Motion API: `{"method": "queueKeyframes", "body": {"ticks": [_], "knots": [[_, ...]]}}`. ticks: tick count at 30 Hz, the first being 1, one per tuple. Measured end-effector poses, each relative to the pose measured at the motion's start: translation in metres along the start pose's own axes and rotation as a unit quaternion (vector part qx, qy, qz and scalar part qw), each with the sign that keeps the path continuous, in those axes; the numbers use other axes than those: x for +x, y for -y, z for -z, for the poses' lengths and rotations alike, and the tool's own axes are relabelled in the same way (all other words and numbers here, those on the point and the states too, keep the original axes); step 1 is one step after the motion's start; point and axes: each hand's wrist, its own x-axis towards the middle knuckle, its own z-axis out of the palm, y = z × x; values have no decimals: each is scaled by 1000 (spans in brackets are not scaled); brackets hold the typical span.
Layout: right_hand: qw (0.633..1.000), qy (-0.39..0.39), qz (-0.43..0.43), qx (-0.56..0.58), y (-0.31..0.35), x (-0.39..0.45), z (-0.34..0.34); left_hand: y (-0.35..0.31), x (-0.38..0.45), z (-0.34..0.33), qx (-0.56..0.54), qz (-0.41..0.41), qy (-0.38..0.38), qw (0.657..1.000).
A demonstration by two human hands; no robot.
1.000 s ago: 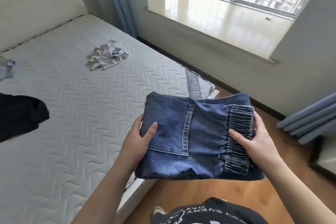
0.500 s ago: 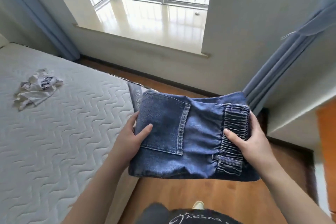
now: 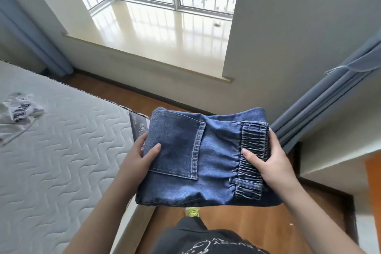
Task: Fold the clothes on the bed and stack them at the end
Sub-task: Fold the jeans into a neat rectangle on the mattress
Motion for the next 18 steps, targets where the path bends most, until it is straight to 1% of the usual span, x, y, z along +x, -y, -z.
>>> {"method": "queueKeyframes", "body": {"ticks": [5, 8, 12, 18], "knots": [[1000, 2, 2, -21, 26, 68, -5, -19, 66, 3, -13, 11, 8, 1000], [1000, 4, -4, -28, 33, 105, -9, -27, 103, -5, 22, 5, -6, 1000], [999, 8, -13, -32, 34, 157, -7, -42, 150, -24, 44, 3, -23, 999], [999, 21, -2, -44, 27, 265, 4, -63, 234, -52, 4, 6, -18, 1000]]}}
